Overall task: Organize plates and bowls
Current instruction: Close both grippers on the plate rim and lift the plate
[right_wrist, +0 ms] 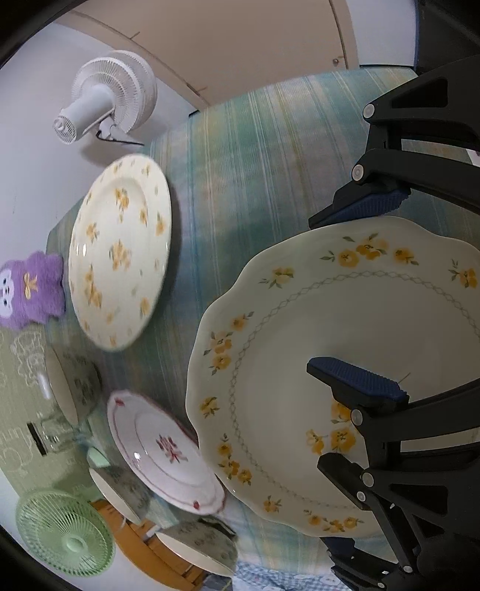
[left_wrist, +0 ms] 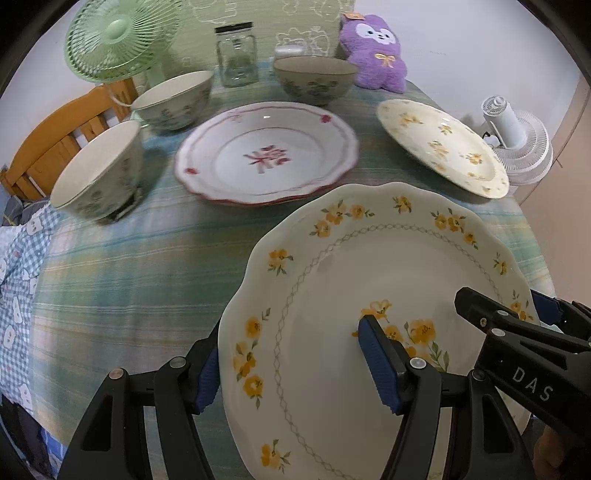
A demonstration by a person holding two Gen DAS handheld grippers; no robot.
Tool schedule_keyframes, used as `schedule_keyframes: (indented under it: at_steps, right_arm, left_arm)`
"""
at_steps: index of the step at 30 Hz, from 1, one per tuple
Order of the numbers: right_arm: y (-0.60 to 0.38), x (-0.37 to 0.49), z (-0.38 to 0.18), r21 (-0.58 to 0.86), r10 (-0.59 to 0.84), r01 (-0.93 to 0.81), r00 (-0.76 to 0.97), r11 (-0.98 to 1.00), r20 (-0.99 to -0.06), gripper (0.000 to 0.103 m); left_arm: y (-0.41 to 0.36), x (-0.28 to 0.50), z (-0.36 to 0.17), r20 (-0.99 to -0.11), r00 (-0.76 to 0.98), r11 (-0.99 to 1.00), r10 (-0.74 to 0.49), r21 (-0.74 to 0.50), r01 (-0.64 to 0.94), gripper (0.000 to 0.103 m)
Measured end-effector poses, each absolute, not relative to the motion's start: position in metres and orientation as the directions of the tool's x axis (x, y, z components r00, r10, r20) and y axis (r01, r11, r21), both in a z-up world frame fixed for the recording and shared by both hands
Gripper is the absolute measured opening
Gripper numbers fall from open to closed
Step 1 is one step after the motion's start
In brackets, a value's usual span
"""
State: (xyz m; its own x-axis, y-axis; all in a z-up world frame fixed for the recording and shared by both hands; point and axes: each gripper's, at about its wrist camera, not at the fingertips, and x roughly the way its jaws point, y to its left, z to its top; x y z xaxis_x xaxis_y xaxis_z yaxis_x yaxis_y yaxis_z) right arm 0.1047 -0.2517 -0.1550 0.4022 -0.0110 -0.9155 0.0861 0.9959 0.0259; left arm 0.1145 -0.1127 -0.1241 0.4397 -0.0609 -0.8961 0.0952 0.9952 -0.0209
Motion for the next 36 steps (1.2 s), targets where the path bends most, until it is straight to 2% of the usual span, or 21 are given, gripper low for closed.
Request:
schedule_keyframes:
  at_steps: [12,22,28,36]
  right_arm:
    - [-0.305,0.117,-0.165,0.025,-0.012,0.09,0.391,0.996,-0.92,0.073]
    - [-0.314,0.124,-0.168,0.048,0.032,0.03,0.395,0.998,-0.918,0.073]
    - [-0.31,0.122,-0.142,0.004,-0.008,0.026,0.448,1.0,-0.894,0.074]
    - [-0.312,0.114,-0.102,0.023,-0.032,0.104,0.505,0.994,-0.862,0.078]
  left_arm:
    - [-0.163,0.123,-0.137,-0.905,0.422,0.997,-0.06,-0.031,0.076,0.068]
    - [-0.167,0.129,-0.143,-0.91,0.414,0.999,-0.035,-0.048,-0.021,0.07]
    - [-0.169,0.127,-0.122,-0.9,0.435,0.999,-0.017,-0.03,-0.022,0.072]
    - [-0.158,0.13,-0.082,-0.857,0.513,0.998,-0.056,-0.051,0.023,0.084]
